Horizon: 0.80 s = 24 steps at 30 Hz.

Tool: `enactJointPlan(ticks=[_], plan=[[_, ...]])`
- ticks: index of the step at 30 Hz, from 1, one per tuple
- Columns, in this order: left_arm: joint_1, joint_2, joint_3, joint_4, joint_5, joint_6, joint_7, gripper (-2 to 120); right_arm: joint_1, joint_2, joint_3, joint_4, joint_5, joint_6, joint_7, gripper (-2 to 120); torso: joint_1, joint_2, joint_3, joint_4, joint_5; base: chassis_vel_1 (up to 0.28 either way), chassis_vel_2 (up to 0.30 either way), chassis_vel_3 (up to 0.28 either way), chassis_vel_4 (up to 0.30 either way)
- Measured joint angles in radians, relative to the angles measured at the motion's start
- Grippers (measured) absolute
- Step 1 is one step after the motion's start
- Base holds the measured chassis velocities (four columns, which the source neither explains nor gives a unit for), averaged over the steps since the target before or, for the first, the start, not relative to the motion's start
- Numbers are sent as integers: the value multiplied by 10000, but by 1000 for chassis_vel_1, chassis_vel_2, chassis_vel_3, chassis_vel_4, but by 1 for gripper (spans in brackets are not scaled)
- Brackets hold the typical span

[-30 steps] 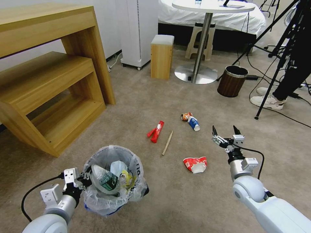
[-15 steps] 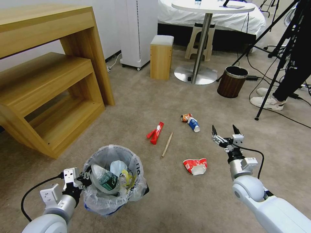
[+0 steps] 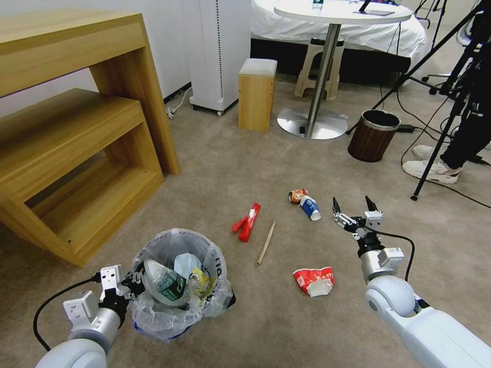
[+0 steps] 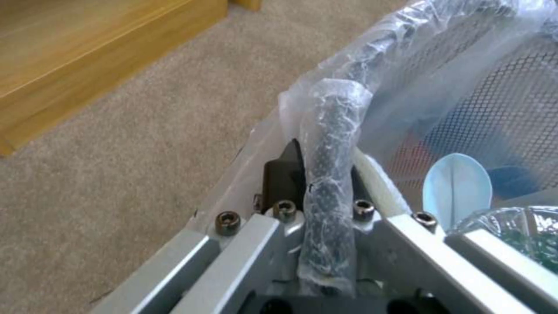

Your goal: Pick up the trash bin and place the garbage on the floor into it.

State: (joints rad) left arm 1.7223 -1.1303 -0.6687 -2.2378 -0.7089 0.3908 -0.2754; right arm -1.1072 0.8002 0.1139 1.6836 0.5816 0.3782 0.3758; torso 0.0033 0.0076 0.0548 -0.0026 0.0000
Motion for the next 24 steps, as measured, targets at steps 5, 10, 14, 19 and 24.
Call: enactJointPlan(ticks=[5,10,14,19,24], plan=[[-2,-12,3,18,11,-15,1,1,23,-62,-101,-40,-118,124,-223,100,-1,0,-1,3,1,0,0,0,0],[-53,-27,5,78,16,-42,2,1,-502,-886,-453,7,-353,-365,-790,100,0,0,-3,2,3,0,0,0,0],[-137,-83,4,168,37,-113,32,1,-1014,-2089,-1364,-96,-546,-693,-1114,100,-1,1,-3,-1,1,0,0,0,0],[-254,-267,40,314,145,-225,111,1,-1057,-2875,-2613,-555,-669,-876,-1166,100,-1,1,-3,1,-2,0,0,0,0],[-276,-409,44,427,259,-319,204,1,-985,-3100,-3264,-1275,-1133,-1036,-1111,100,-1,1,-2,2,0,0,0,0,0]])
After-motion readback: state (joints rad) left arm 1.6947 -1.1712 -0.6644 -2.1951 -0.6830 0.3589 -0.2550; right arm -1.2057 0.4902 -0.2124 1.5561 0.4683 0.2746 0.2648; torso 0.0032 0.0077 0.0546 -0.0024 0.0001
